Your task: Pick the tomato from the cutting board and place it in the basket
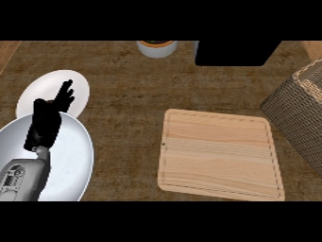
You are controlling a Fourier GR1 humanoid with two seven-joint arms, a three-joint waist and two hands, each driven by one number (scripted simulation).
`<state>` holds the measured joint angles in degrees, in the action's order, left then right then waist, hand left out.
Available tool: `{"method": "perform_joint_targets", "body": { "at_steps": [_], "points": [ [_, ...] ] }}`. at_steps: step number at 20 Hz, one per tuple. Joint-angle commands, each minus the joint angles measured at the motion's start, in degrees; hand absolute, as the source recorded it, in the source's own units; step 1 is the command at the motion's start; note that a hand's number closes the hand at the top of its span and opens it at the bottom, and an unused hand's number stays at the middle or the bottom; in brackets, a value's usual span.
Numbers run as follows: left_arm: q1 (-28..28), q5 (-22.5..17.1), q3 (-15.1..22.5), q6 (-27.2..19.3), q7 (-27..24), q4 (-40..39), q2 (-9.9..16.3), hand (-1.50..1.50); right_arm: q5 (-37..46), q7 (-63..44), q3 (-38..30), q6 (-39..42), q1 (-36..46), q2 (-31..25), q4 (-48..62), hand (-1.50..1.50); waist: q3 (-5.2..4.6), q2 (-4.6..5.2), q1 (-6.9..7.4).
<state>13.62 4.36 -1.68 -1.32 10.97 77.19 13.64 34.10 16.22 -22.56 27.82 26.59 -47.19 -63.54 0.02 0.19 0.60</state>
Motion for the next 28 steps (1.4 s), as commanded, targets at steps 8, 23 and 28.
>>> {"method": "perform_joint_targets", "body": {
  "at_steps": [8,23,28],
  "points": [
    [-0.9,0.3,-0.3,0.9,2.4,2.4,0.4,0.00,-6.3,5.8,-5.6,-4.7,2.1,4.5,9.1,-1.50,0.00,-0.20,-0.56],
    [-2.2,0.0,-0.2,0.3,1.2,2.8,0.0,0.00,-14.8,8.1,-22.7,-4.4,3.9,-12.9,36.6,-1.50,0.22,0.35,0.38],
    [-1.3,0.5,0.3,0.1,0.2,1.8,-0.3,0.00,-15.3,12.0,-24.5,-0.4,2.5,-20.4,44.8,-1.50,0.42,0.69,0.79]
  ]
}}
